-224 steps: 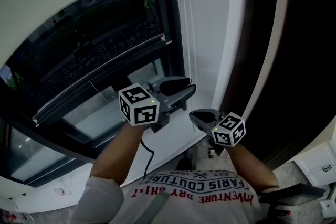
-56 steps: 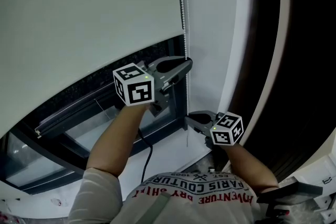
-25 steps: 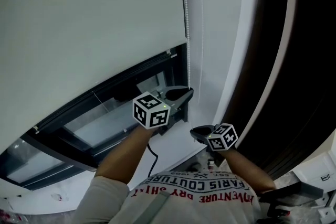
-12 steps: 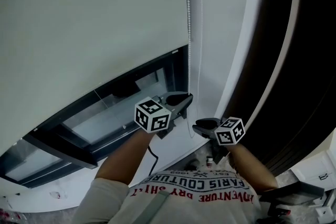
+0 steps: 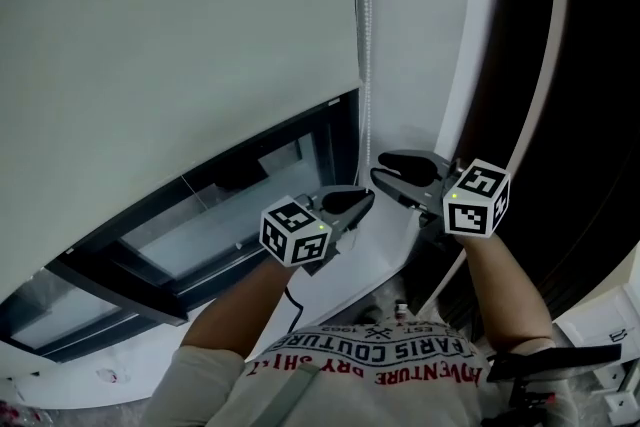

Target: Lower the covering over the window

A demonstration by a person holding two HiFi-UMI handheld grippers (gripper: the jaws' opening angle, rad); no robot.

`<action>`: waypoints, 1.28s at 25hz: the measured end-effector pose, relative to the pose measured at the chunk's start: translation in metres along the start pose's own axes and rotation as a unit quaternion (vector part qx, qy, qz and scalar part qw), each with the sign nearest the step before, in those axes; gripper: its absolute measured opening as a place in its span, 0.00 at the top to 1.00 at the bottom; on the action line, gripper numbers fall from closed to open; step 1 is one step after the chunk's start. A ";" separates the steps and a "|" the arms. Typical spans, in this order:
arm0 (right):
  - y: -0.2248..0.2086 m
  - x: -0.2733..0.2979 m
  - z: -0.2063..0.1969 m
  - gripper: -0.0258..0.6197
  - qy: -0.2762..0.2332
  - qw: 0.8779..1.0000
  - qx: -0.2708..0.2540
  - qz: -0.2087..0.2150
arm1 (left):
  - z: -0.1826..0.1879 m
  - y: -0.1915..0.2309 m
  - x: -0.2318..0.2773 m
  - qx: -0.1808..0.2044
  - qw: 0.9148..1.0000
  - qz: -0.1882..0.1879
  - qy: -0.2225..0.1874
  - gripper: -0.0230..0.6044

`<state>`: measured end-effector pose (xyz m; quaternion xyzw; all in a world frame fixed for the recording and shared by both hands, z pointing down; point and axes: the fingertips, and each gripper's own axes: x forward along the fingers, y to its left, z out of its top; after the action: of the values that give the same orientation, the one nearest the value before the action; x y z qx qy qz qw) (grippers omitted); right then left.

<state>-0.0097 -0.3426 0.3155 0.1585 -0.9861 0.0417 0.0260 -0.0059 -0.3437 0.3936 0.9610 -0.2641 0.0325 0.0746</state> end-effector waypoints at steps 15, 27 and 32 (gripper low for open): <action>0.006 0.006 0.030 0.96 -0.029 0.998 -0.041 -0.023 | -0.007 -0.035 0.016 0.004 1.000 -0.024 0.008 0.94; 0.004 0.014 -0.054 0.96 0.018 0.999 0.017 -0.027 | -0.047 -0.020 0.017 0.015 0.999 0.009 0.036 0.94; -0.001 0.015 -0.094 0.96 0.048 0.997 0.043 -0.031 | -0.086 -0.017 0.020 0.000 0.998 0.015 0.067 0.94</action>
<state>-0.0198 -0.3393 0.4103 0.1878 -0.9756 0.0909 0.0677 0.0184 -0.3255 0.4784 0.9527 -0.2727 0.0977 0.0915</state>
